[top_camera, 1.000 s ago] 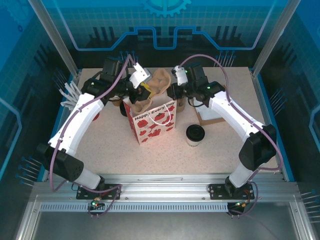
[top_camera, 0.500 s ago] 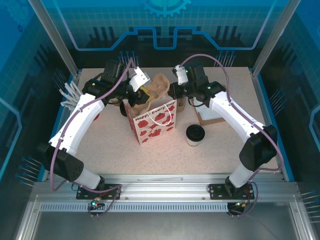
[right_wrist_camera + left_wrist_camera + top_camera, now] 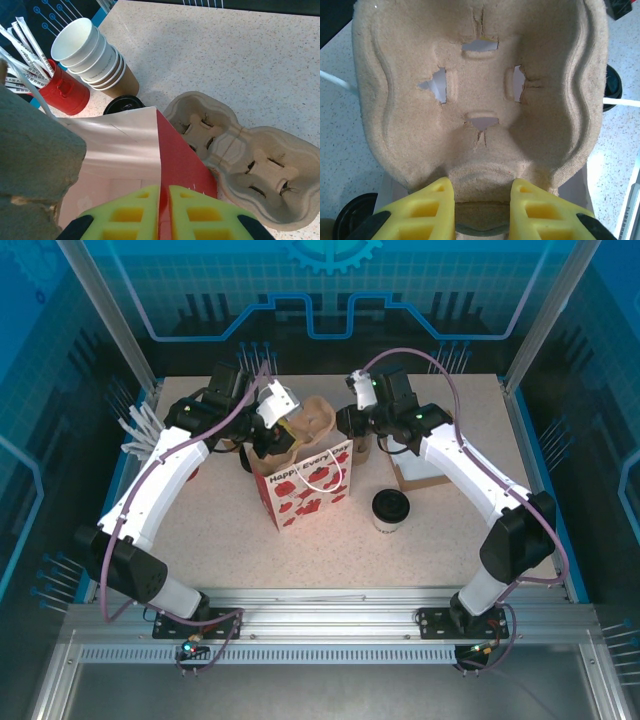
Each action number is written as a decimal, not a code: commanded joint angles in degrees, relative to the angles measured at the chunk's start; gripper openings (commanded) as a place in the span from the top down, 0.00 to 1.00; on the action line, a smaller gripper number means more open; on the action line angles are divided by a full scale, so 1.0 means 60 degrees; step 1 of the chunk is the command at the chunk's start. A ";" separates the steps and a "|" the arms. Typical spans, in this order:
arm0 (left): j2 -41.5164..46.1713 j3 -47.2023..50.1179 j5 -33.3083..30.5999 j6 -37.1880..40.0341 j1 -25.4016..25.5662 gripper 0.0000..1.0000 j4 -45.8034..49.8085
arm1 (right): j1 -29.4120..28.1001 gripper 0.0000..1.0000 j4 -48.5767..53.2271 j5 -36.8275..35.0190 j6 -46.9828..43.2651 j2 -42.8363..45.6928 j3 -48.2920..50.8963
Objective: Pack the takeout coffee
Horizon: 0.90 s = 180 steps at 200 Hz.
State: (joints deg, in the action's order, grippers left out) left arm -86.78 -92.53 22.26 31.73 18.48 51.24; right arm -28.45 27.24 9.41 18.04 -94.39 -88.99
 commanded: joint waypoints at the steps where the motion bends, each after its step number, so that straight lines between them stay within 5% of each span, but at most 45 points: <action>1: -0.0256 -0.0366 -0.0311 0.0259 -0.0023 0.81 0.0599 | 0.0090 0.85 -0.0158 -0.0049 0.0051 0.0288 0.0119; 180: -0.1078 -0.0881 -0.1292 0.0484 0.0435 0.81 0.1447 | 0.0390 0.77 -0.0169 0.0420 -0.0193 0.0717 0.0294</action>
State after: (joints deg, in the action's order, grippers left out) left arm -92.60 -95.98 15.92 33.43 20.80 56.97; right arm -27.05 26.85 10.98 17.76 -92.53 -87.81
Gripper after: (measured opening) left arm 0.247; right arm 0.219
